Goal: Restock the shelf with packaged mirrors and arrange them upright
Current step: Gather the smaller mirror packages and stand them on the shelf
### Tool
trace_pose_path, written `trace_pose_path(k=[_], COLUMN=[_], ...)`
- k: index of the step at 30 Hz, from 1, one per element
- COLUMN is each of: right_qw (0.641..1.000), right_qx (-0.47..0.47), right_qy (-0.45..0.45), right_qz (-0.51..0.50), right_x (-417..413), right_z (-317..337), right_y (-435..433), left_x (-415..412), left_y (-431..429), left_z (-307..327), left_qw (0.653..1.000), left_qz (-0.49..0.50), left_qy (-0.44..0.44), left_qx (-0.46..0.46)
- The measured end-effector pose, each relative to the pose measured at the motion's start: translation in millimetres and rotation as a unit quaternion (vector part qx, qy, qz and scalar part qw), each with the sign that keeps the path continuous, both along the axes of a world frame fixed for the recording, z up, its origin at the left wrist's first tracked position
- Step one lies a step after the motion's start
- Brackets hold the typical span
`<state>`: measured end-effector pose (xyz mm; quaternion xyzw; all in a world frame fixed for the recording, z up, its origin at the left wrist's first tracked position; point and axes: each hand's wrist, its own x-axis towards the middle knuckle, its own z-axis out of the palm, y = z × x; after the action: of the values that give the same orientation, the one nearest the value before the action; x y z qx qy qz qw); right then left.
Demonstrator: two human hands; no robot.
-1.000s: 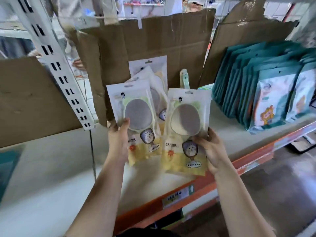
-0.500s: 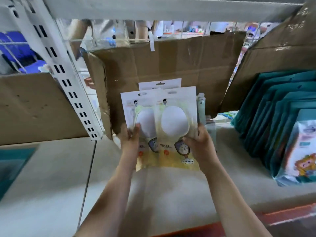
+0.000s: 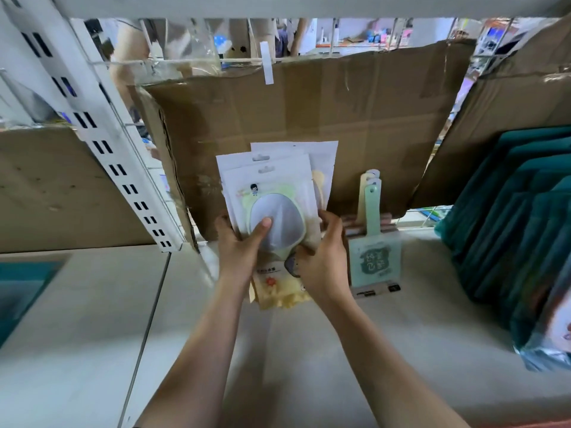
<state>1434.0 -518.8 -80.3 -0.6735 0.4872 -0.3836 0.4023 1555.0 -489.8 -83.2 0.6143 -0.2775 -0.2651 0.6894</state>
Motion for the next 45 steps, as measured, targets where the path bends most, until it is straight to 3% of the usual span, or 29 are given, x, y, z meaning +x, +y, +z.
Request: trace_pose_path(k=[5,8,15,24,30,40,45], right_qw=[0.998,0.999,0.996,0.997,1.0,0.997,0.995], right_qx=[0.027,0.009,-0.048,-0.015,-0.006,0.013,0.004], right_qy=[-0.061,-0.01,0.076,-0.056,0.002,0.071,0.104], right_qz=[0.018,0.032,0.028,-0.049,-0.017,0.008,0.008], right_x=[8,10,18,16,21,25,14], right_z=[8,6,-12,1,-7,-18,-16], right_y=[-4,-9,-5,-10,-13,-11,-9], left_x=[13,20,25,10,12,9,11], left_y=[2,3,0,-16,-16,-14,-11], left_z=[15,18,8,22,-9,-37,-28], left_qw=[0.994,0.992,0.994,0.983,0.984,0.976,0.969], left_qz=[0.008,-0.011,-0.037,-0.011,-0.008,0.004,0.017], left_qy=[-0.067,-0.086,-0.093,-0.12,-0.173,-0.144,-0.196], left_qx=[-0.082,-0.096,-0.035,-0.137,0.048,0.162,0.153])
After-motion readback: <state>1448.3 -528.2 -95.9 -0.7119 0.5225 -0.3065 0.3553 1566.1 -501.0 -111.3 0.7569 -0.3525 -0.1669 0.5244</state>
